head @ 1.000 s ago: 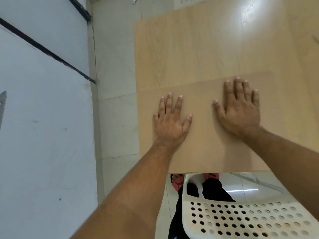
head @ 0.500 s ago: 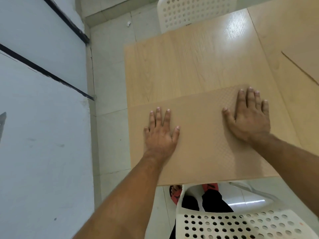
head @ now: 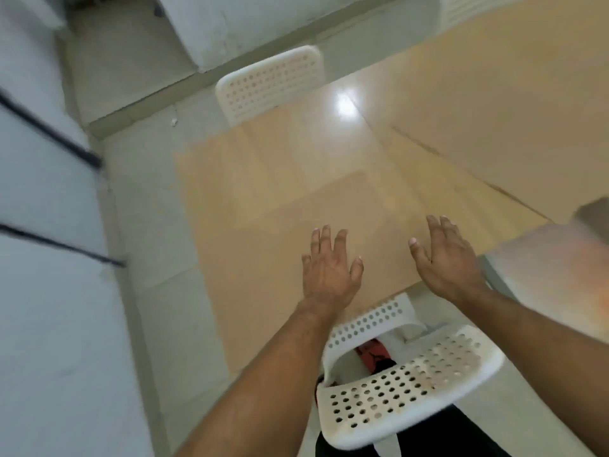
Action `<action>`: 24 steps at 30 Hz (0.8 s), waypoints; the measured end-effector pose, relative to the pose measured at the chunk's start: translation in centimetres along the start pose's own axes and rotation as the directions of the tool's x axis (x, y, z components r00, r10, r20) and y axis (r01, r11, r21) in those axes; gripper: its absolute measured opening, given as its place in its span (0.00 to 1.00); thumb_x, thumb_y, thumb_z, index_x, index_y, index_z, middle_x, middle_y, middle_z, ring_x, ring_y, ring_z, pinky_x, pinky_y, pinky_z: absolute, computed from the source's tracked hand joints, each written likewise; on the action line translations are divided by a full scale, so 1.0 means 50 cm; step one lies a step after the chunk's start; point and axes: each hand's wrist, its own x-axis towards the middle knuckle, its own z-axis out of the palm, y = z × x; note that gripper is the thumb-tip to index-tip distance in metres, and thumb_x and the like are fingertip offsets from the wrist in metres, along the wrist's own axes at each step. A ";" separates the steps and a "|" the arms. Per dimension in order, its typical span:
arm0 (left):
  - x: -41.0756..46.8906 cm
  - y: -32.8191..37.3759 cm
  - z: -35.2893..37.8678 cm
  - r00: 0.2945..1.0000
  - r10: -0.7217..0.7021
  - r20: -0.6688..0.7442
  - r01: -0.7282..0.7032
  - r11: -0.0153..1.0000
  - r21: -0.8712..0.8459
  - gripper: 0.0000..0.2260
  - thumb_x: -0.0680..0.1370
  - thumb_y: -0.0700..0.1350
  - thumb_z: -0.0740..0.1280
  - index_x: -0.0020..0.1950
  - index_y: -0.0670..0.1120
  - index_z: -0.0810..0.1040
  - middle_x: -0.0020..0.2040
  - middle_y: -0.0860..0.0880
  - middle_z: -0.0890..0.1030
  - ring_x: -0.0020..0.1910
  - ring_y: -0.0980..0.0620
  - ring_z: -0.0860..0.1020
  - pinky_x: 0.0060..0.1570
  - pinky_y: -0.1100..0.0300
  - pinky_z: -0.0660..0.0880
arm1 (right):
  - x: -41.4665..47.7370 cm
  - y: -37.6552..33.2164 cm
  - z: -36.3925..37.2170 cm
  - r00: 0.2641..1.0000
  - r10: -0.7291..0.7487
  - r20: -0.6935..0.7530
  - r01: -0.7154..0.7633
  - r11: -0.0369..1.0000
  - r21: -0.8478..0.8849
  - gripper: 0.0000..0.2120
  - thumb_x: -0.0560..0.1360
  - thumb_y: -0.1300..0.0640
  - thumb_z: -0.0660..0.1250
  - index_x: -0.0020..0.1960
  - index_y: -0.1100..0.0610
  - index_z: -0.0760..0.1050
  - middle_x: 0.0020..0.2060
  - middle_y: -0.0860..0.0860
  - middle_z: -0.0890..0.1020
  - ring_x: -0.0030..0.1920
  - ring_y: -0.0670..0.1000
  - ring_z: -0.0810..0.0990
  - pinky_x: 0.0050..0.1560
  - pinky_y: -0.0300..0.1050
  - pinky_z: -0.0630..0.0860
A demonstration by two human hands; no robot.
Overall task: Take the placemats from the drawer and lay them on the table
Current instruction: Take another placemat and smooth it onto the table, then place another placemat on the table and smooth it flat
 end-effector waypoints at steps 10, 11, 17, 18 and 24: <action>-0.011 0.319 0.045 0.892 0.450 0.045 -0.452 0.890 0.049 0.27 0.81 0.55 0.59 0.79 0.49 0.58 0.80 0.44 0.57 0.79 0.44 0.53 0.71 0.41 0.62 | -0.096 0.238 -0.200 0.941 0.323 -0.102 -0.276 0.906 0.321 0.28 0.83 0.45 0.55 0.80 0.55 0.58 0.77 0.57 0.66 0.75 0.58 0.65 0.71 0.51 0.63; -0.004 0.351 0.055 0.872 0.487 0.054 -0.489 0.870 0.063 0.27 0.81 0.54 0.58 0.79 0.49 0.59 0.80 0.44 0.58 0.79 0.44 0.53 0.71 0.40 0.63 | -0.098 0.266 -0.209 0.935 0.343 -0.091 -0.294 0.893 0.339 0.28 0.83 0.46 0.55 0.79 0.55 0.58 0.76 0.57 0.66 0.75 0.59 0.66 0.70 0.51 0.64; 0.075 0.529 0.136 0.841 0.520 0.146 -0.538 0.834 0.124 0.26 0.81 0.52 0.60 0.78 0.49 0.62 0.80 0.45 0.59 0.79 0.46 0.55 0.70 0.41 0.64 | -0.037 0.434 -0.226 0.881 0.471 0.047 -0.420 0.731 0.538 0.25 0.81 0.48 0.60 0.76 0.54 0.66 0.71 0.57 0.74 0.71 0.59 0.71 0.68 0.49 0.67; 0.089 0.556 0.153 0.847 0.503 0.172 -0.526 0.842 0.125 0.26 0.81 0.52 0.60 0.78 0.49 0.62 0.80 0.45 0.59 0.79 0.46 0.54 0.71 0.41 0.63 | -0.020 0.461 -0.229 0.876 0.476 0.075 -0.432 0.707 0.560 0.24 0.80 0.48 0.61 0.75 0.54 0.69 0.68 0.57 0.77 0.69 0.58 0.73 0.67 0.47 0.68; 0.185 0.685 0.239 0.872 0.393 0.293 -0.449 0.880 0.156 0.29 0.79 0.53 0.62 0.79 0.50 0.58 0.82 0.48 0.52 0.81 0.47 0.49 0.72 0.42 0.61 | 0.087 0.580 -0.251 0.868 0.464 0.177 -0.463 0.627 0.626 0.19 0.75 0.50 0.65 0.65 0.48 0.78 0.50 0.48 0.83 0.55 0.53 0.81 0.58 0.44 0.75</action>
